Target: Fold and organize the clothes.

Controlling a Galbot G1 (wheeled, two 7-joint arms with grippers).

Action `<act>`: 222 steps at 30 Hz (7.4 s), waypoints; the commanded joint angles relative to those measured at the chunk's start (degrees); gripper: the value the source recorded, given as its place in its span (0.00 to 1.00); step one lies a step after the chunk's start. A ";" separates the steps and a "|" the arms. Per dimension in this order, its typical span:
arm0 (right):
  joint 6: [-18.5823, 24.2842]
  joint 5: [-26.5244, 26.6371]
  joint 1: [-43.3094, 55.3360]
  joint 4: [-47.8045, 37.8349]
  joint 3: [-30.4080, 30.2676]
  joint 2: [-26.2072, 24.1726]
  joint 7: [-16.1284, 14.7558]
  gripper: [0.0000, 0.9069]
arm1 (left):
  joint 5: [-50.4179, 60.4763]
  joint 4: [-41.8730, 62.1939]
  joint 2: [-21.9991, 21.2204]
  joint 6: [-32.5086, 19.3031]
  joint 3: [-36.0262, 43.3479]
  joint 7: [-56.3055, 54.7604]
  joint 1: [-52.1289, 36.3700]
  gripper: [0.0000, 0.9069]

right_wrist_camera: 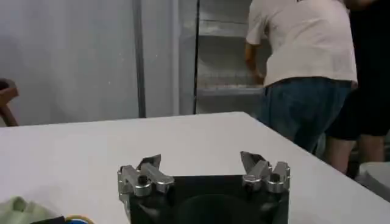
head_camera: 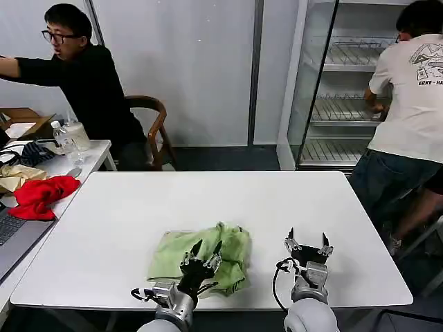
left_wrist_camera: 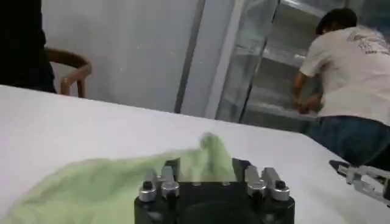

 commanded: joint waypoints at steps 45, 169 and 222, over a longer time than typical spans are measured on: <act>-6.74 10.01 5.53 3.48 -0.13 -2.38 -1.18 1.00 | -13.76 4.79 10.68 1.35 -15.18 -6.54 2.98 1.00; -3.19 6.55 3.72 -0.27 0.73 -2.45 -9.39 1.00 | 4.97 25.12 -17.11 -8.77 9.01 1.67 -12.78 0.02; -7.07 12.07 3.95 9.94 10.24 -6.92 -5.93 1.00 | 4.62 4.55 0.60 -1.00 -8.07 -1.19 -13.04 1.00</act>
